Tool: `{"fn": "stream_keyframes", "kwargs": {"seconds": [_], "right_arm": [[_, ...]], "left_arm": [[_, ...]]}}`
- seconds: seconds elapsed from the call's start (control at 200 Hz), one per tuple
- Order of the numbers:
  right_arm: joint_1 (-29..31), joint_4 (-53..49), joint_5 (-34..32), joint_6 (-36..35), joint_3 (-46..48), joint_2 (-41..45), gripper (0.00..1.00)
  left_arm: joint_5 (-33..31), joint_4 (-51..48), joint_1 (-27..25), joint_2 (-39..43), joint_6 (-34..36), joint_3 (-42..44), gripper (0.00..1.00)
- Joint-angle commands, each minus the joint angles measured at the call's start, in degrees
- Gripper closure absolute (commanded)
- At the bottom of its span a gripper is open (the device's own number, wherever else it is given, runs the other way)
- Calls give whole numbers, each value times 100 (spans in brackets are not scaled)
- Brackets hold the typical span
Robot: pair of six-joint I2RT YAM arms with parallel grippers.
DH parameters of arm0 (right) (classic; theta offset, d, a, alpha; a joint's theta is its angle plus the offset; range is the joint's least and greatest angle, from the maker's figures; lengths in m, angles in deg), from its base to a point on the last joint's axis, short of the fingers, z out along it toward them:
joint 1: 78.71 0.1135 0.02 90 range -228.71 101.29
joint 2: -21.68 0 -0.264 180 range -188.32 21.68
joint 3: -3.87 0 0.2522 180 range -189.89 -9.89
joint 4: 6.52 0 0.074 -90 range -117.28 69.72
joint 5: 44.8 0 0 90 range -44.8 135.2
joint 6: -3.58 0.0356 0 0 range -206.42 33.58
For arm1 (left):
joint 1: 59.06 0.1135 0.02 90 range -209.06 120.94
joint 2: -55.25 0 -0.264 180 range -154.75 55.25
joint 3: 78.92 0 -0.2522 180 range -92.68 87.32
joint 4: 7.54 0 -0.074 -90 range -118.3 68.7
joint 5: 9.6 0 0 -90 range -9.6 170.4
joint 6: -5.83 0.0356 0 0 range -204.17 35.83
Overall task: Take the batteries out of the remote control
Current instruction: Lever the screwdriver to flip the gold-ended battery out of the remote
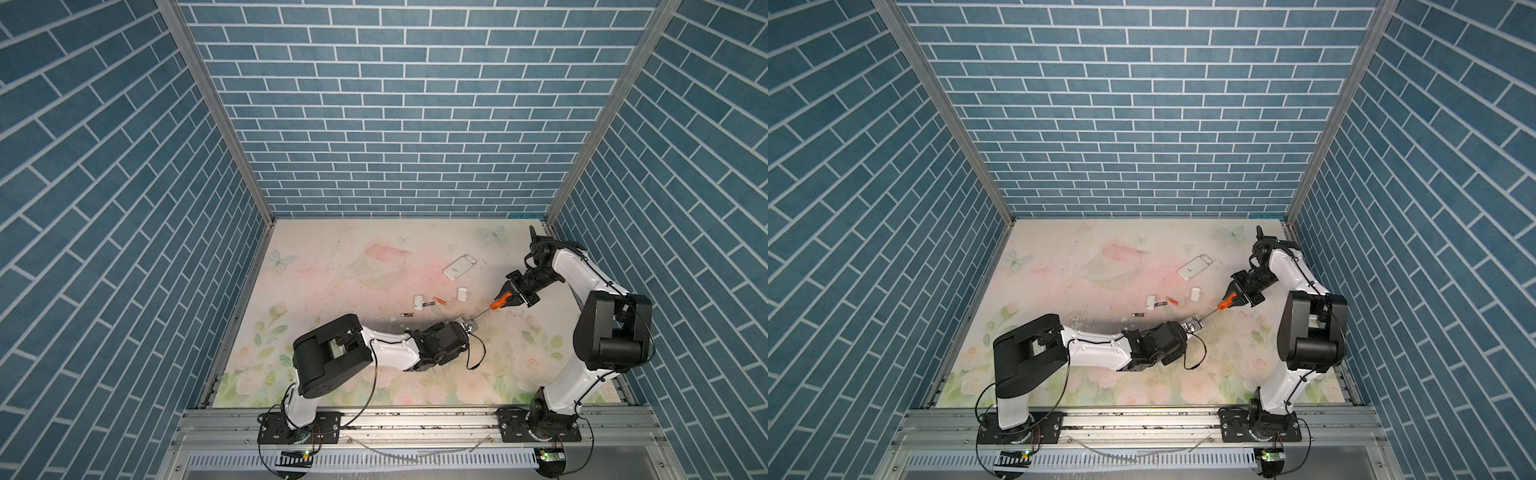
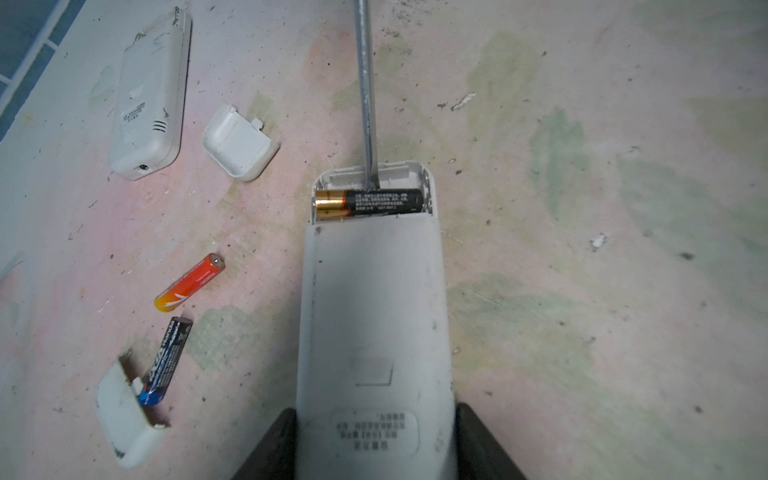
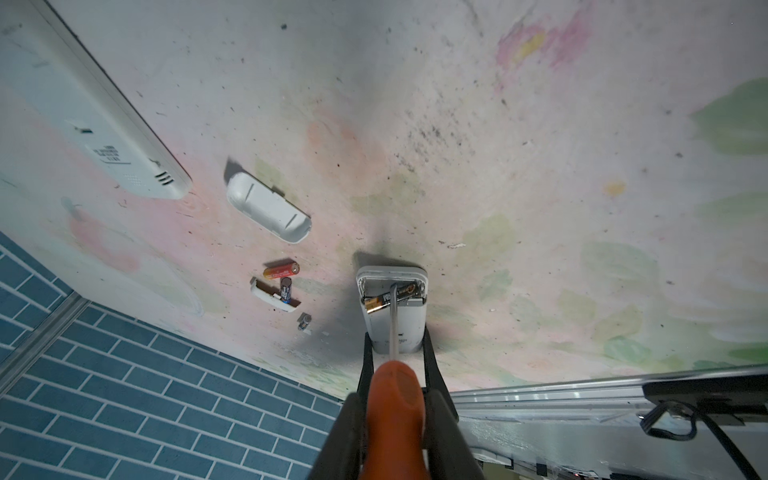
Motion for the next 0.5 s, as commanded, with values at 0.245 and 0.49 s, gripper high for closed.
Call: {"fn": "stream_keyframes", "kwargs": {"seconds": [0.245,0.49], "right_arm": [[115,291,118,36,292,-6,100],[113,-25,36,-289,-78,259,100]], "left_arm": [[595,-1446,-166,-765,40,273,77],[669,-1592,-104,-643,-550,420,77]]}}
